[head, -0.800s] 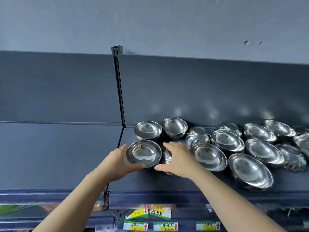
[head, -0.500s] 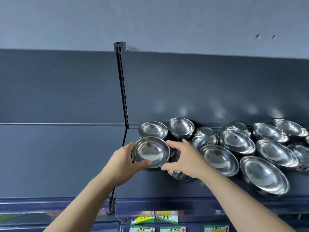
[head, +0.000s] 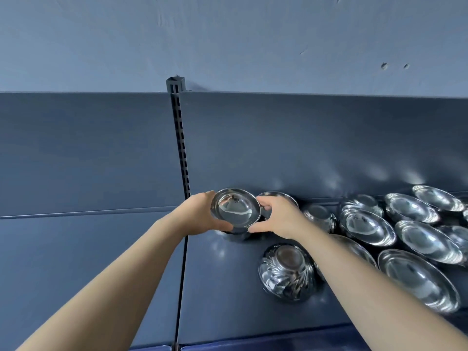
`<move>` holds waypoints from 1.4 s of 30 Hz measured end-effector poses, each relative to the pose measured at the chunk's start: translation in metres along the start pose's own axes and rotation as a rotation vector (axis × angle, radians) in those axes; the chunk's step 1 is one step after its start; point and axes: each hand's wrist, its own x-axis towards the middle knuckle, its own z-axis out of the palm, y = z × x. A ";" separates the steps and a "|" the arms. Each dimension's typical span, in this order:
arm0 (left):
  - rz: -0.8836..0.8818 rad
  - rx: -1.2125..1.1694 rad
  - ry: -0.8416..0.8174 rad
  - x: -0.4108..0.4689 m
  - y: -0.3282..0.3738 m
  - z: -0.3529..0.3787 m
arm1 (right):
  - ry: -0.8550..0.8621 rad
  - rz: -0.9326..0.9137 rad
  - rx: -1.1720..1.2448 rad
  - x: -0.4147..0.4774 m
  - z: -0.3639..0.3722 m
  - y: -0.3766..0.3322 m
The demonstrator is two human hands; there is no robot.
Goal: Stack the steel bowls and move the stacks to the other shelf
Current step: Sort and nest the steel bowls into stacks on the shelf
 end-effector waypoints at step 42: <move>0.069 -0.087 0.135 0.071 0.061 0.042 | 0.070 0.116 0.092 0.002 -0.063 0.062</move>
